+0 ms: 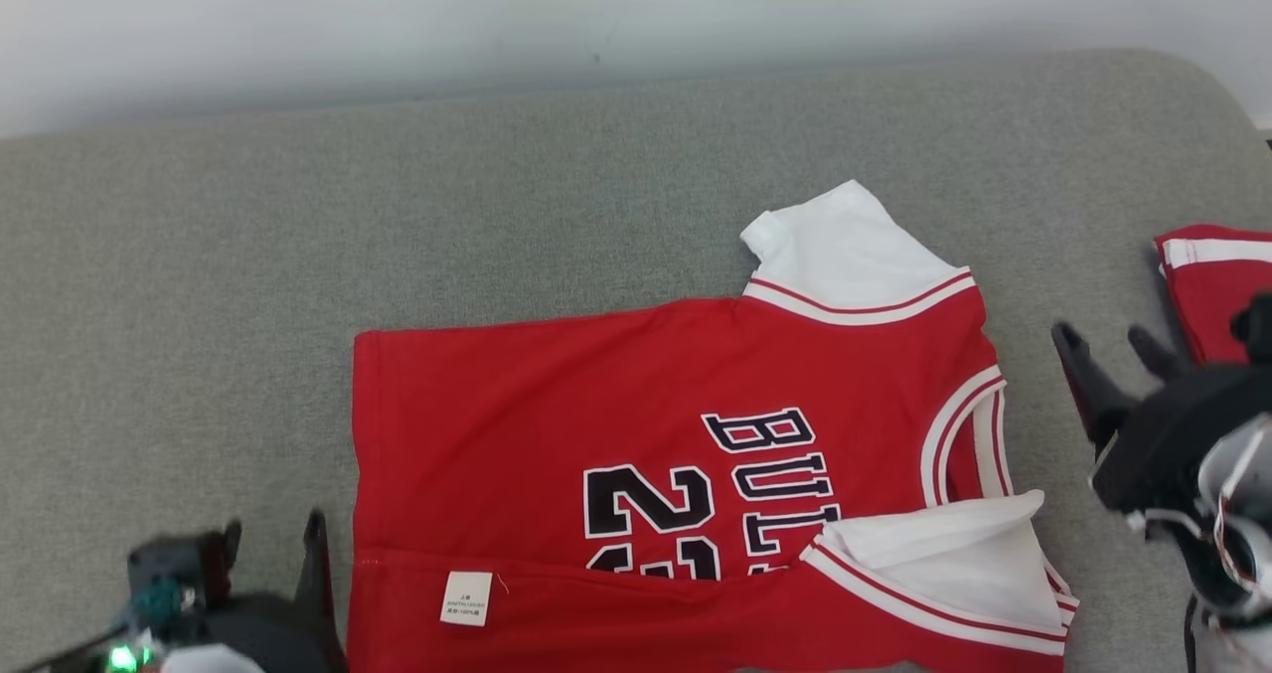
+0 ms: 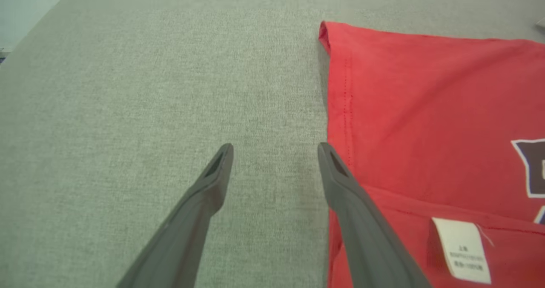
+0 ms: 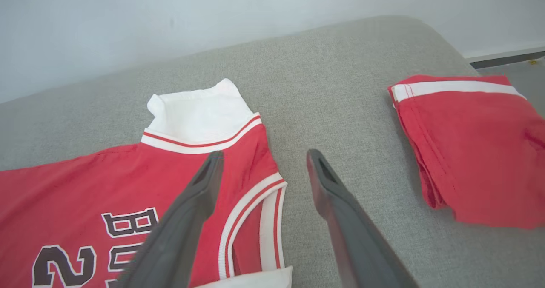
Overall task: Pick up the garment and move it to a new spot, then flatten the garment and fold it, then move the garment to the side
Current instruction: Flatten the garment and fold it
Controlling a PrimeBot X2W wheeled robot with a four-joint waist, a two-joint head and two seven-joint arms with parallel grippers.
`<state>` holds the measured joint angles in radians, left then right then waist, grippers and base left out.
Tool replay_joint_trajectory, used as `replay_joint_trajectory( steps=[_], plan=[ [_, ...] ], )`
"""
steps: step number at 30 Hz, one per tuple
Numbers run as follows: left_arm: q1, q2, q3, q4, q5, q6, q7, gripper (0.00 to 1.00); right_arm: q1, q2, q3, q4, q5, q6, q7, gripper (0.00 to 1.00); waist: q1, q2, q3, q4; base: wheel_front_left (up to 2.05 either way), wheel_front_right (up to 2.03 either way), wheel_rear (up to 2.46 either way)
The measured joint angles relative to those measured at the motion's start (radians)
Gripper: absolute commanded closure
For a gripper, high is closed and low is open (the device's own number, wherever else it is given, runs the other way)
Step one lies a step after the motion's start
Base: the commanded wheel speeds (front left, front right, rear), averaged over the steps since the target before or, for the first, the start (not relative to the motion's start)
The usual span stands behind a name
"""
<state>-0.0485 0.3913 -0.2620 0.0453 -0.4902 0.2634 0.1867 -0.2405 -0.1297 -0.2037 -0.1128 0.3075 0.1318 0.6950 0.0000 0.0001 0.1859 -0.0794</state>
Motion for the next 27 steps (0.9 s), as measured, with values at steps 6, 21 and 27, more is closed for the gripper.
replay_joint_trajectory(
  steps=[6, 21, 27],
  plan=[
    [-0.192, -0.003, -0.031, 0.035, 0.016, -0.036, 0.041, 0.00, -0.206, -0.039, 0.044, 0.148, -0.001, 0.000, 0.004, 0.00, 0.0001, 0.0001, 0.051, 0.006, 0.00, 0.00, 0.00],
    [-0.555, -0.038, -0.103, 0.235, 0.045, -0.114, 0.139, 0.00, -0.577, -0.094, 0.121, 0.440, -0.051, 0.000, -0.018, 0.00, 0.0002, 0.0001, 0.212, 0.028, 0.00, 0.00, 0.00],
    [-0.600, -0.043, -0.132, 0.258, 0.052, -0.116, 0.210, 0.00, -0.617, -0.109, 0.136, 0.498, -0.063, 0.000, -0.035, 0.00, 0.0002, 0.0001, 0.256, 0.051, 0.00, 0.00, 0.00]
  ],
)
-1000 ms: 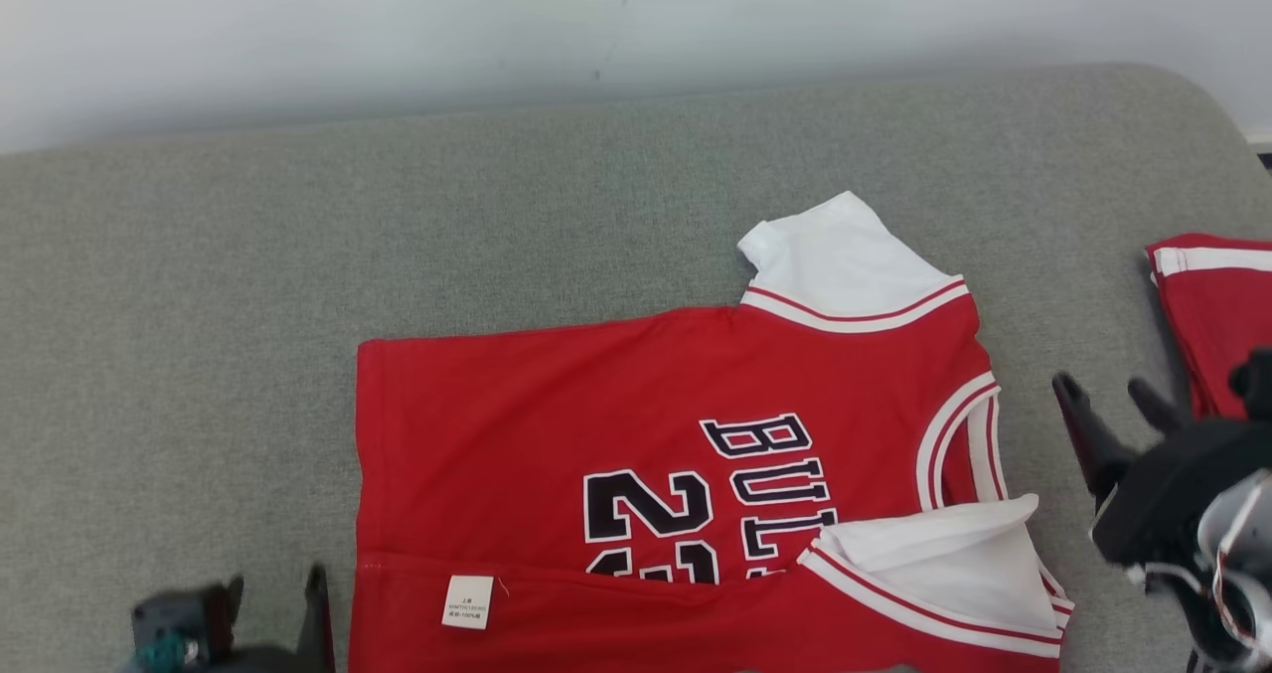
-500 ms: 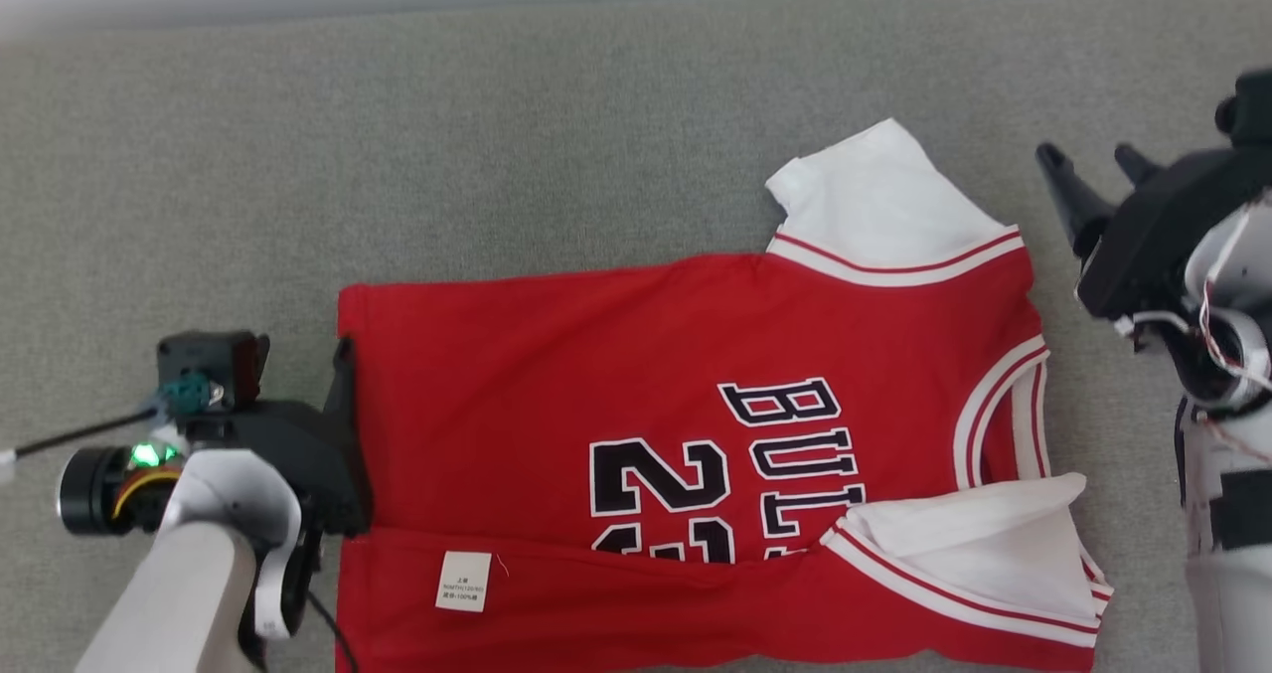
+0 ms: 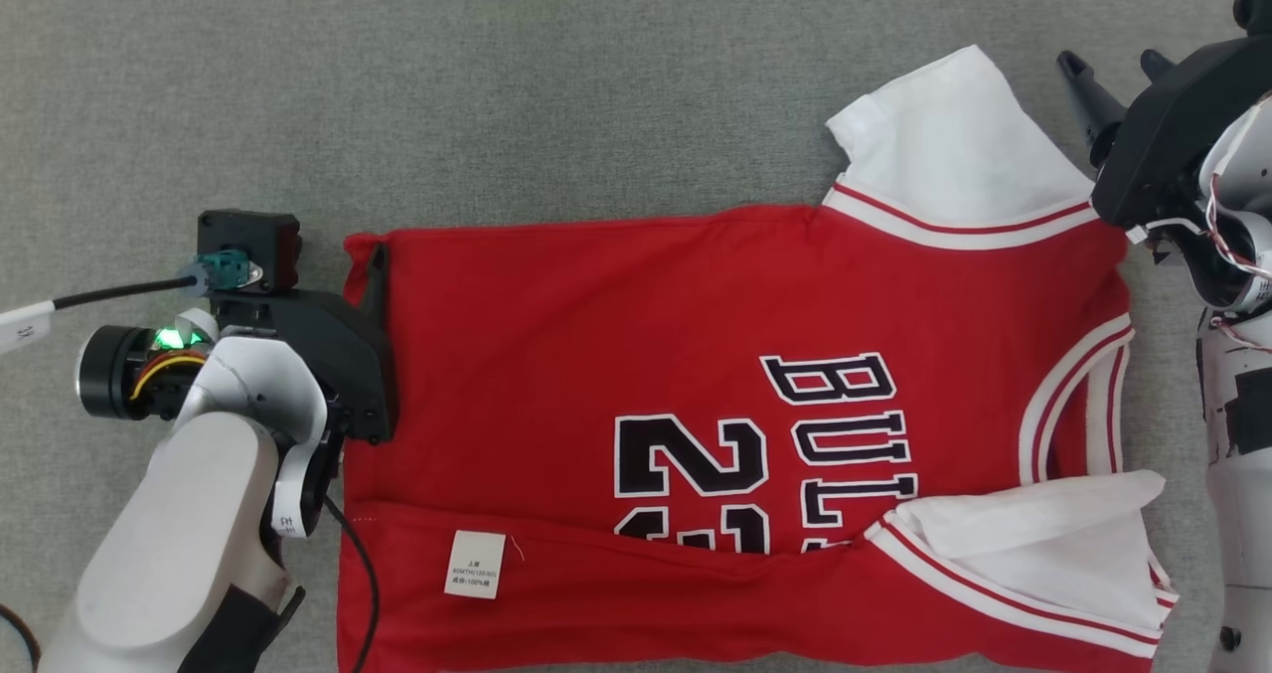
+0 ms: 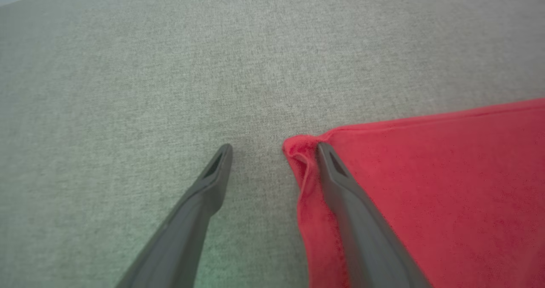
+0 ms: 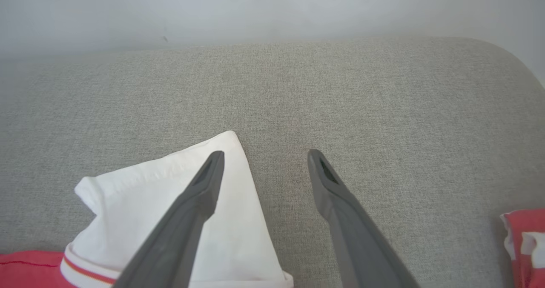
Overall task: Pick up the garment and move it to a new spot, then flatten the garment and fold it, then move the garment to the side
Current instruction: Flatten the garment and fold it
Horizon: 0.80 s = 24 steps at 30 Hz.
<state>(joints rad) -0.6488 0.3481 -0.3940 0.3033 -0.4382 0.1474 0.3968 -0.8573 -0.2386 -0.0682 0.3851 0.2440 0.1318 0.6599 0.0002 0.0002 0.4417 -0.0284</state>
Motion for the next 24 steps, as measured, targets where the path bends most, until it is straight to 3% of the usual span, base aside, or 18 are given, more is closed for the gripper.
replay_joint_trajectory(
  steps=[17, 24],
  plan=[
    [-0.029, -0.021, -0.052, -0.058, -0.003, -0.016, 0.053, 0.00, -0.120, -0.054, -0.003, 0.158, -0.079, 0.000, 0.035, 0.00, -0.0002, -0.0001, 0.070, 0.074, 0.00, 0.00, 0.00],
    [-0.035, -0.036, -0.073, -0.073, 0.000, -0.016, 0.045, 0.00, -0.127, -0.074, 0.064, 0.183, -0.073, 0.000, 0.044, 0.00, -0.0003, -0.0001, 0.088, 0.110, 0.00, 0.00, 0.00]
  ],
)
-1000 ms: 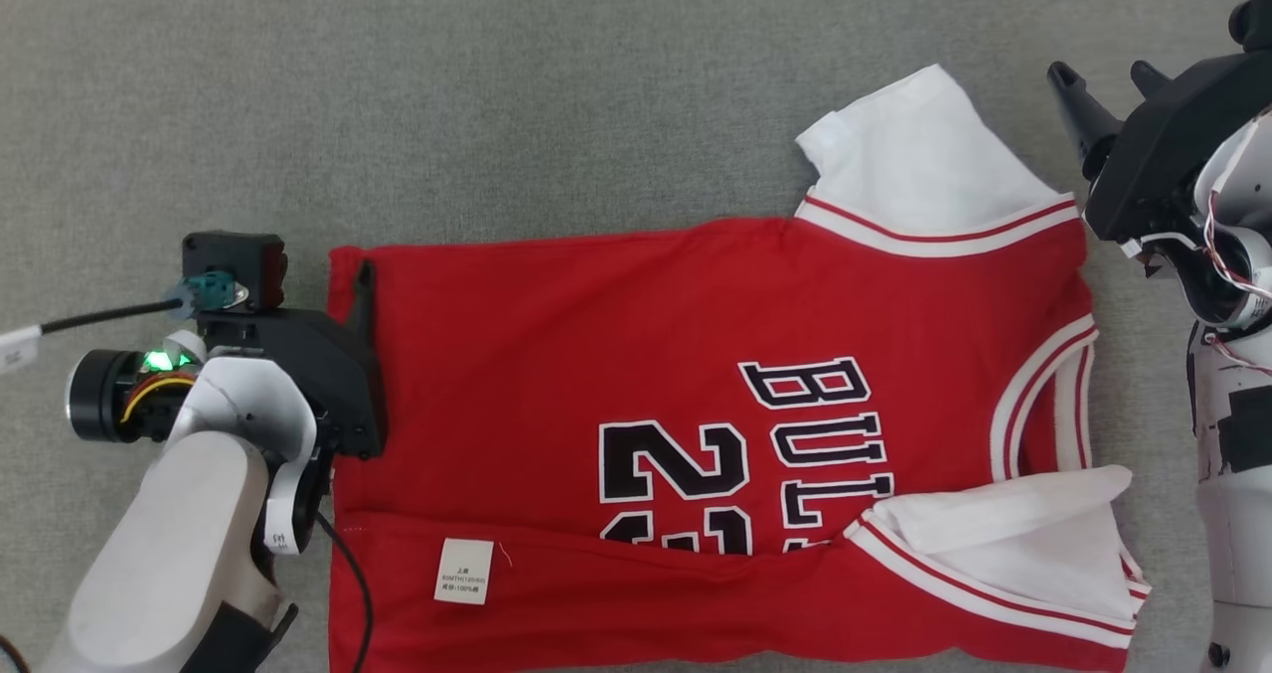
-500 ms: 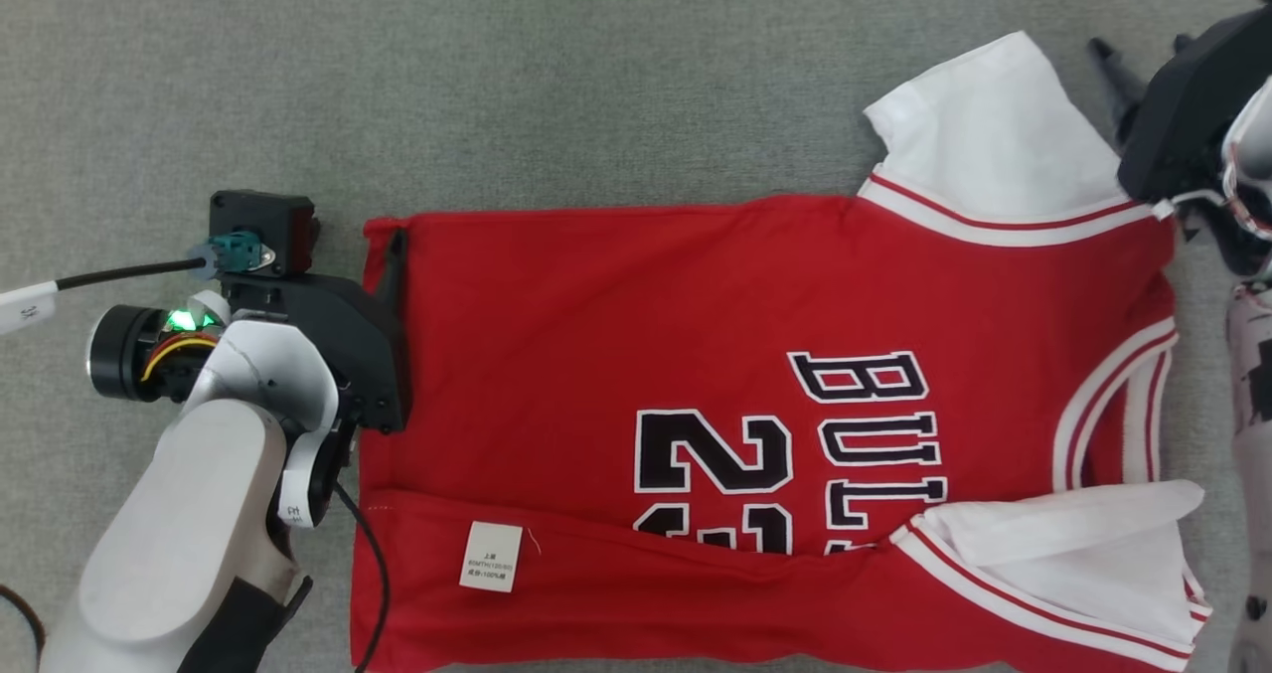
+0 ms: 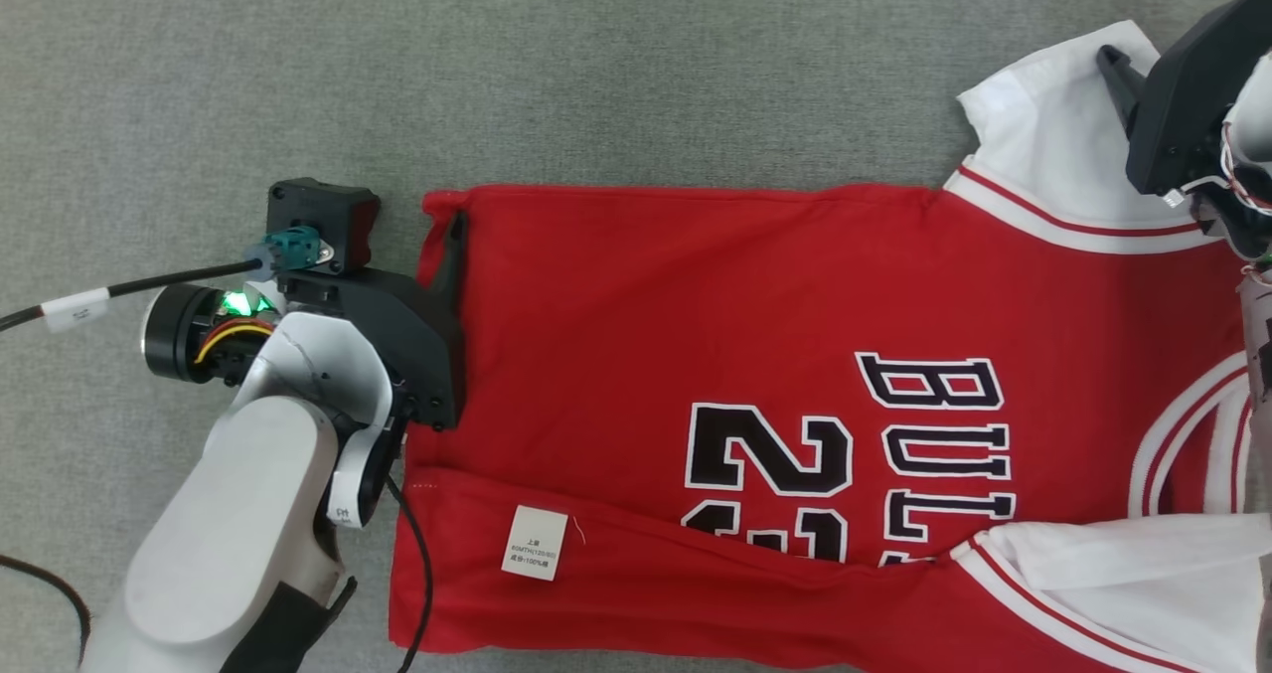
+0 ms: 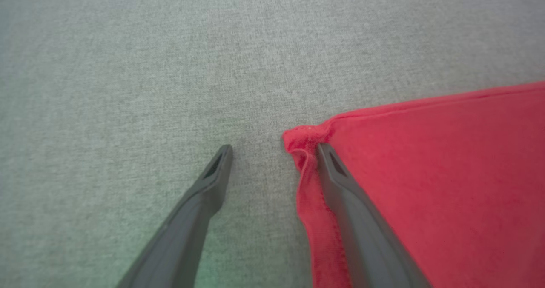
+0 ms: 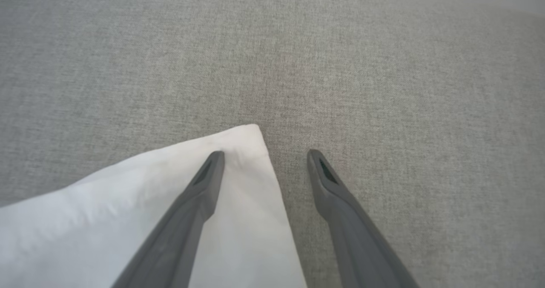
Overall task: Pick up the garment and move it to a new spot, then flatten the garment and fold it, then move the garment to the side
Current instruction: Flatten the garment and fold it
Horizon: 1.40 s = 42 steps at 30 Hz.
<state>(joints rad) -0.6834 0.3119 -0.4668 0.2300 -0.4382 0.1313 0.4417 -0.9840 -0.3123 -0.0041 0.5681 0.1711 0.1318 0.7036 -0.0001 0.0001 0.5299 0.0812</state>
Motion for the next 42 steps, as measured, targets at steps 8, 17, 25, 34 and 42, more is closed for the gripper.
replay_joint_trajectory(
  steps=[8, 17, 25, 34, 42],
  plan=[
    [-0.019, -0.022, -0.025, 0.006, 0.006, -0.005, -0.007, 0.00, -0.030, -0.053, 0.064, 0.032, 0.013, 0.000, 0.045, 0.00, -0.0001, -0.0003, 0.018, 0.026, 0.00, 0.00, 0.00],
    [-0.066, -0.031, -0.043, 0.052, 0.015, -0.027, -0.035, 0.00, -0.025, -0.070, 0.086, 0.002, 0.036, 0.000, 0.072, 0.52, -0.0001, -0.0002, 0.026, 0.010, 0.00, 0.00, 0.00],
    [-0.087, -0.033, -0.069, 0.070, 0.004, -0.060, 0.001, 1.00, -0.020, -0.075, 0.092, 0.000, 0.057, 0.000, 0.074, 1.00, 0.0000, -0.0001, 0.022, 0.005, 0.00, 0.00, 0.00],
    [-0.077, -0.030, -0.051, 0.064, 0.038, -0.016, -0.163, 1.00, -0.005, -0.067, 0.034, -0.021, 0.045, 0.000, -0.049, 1.00, 0.0004, 0.0003, 0.010, 0.003, 0.00, 0.00, 0.00],
    [-0.030, -0.022, -0.042, 0.089, 0.056, -0.016, -0.331, 1.00, 0.048, -0.041, -0.003, -0.066, 0.047, 0.000, -0.193, 1.00, 0.0004, 0.0003, -0.017, -0.011, 0.00, 0.00, 0.00]
  ],
)
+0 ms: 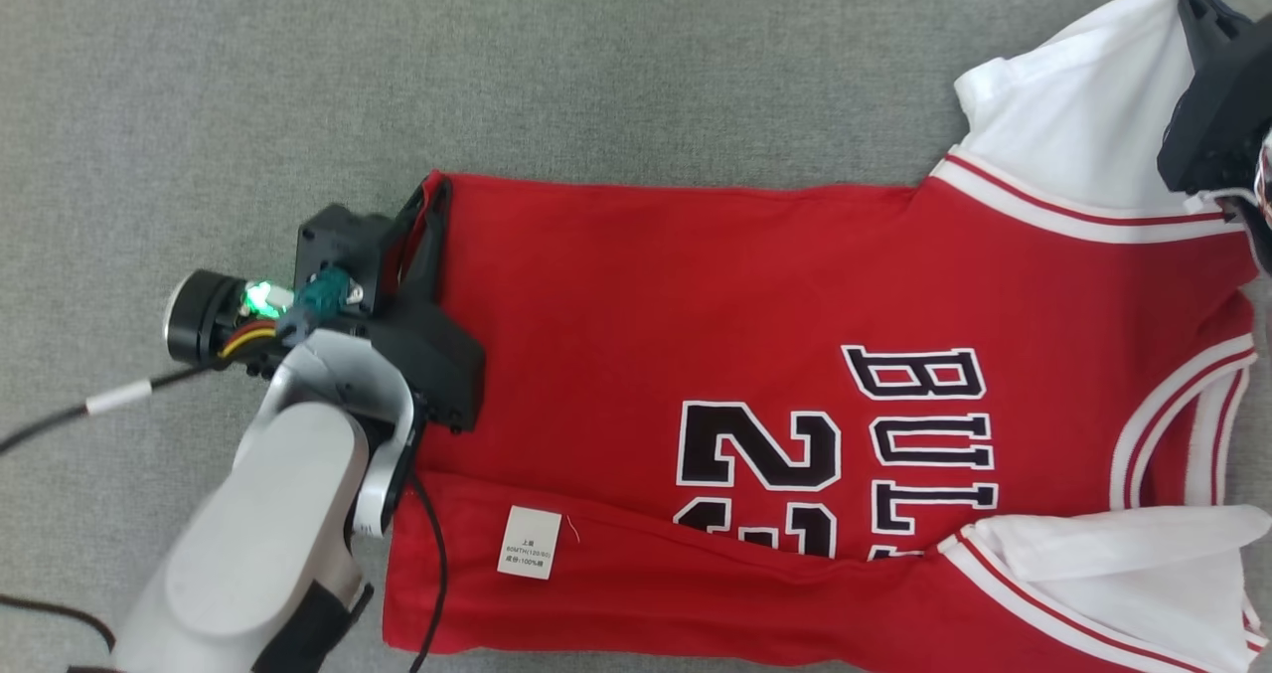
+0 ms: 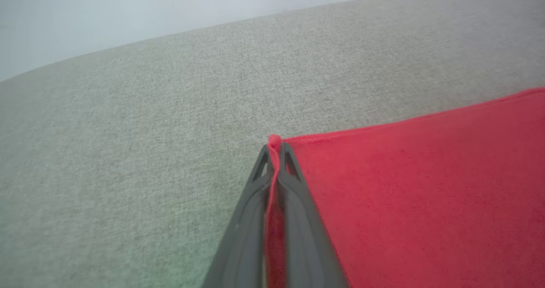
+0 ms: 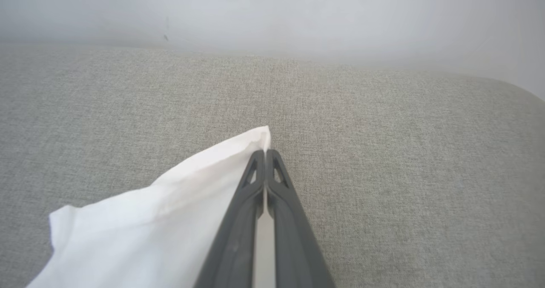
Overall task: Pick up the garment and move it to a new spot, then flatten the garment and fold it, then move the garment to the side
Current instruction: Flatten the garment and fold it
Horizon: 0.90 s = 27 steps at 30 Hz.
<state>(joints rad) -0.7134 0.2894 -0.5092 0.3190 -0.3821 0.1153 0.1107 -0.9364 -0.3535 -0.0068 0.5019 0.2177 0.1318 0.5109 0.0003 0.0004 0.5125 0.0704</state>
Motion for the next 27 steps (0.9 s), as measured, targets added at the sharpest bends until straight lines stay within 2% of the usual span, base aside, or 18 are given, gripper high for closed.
replay_joint_trajectory(
  steps=[6, 13, 20, 27],
  plan=[
    [0.047, 0.007, -0.008, -0.028, 0.000, -0.019, -0.087, 1.00, 0.098, -0.017, -0.001, -0.113, 0.090, 0.000, -0.071, 1.00, -0.0001, -0.0001, -0.029, -0.011, 0.00, 0.00, 0.00],
    [0.124, 0.060, -0.018, -0.113, 0.012, -0.028, -0.151, 1.00, 0.308, -0.034, -0.053, -0.344, 0.171, 0.000, -0.085, 1.00, -0.0004, -0.0003, -0.065, -0.031, 0.00, 0.00, 0.00],
    [0.199, 0.118, -0.014, -0.188, 0.026, -0.039, -0.264, 1.00, 0.510, 0.000, -0.108, -0.550, 0.205, 0.000, -0.109, 1.00, -0.0005, -0.0004, -0.089, -0.068, 0.00, 0.00, 0.00],
    [0.271, 0.152, -0.006, -0.200, 0.024, -0.036, -0.314, 1.00, 0.665, 0.028, -0.116, -0.623, 0.243, 0.000, -0.086, 1.00, -0.0004, -0.0003, -0.109, -0.102, 0.00, 0.00, 0.00]
  ],
)
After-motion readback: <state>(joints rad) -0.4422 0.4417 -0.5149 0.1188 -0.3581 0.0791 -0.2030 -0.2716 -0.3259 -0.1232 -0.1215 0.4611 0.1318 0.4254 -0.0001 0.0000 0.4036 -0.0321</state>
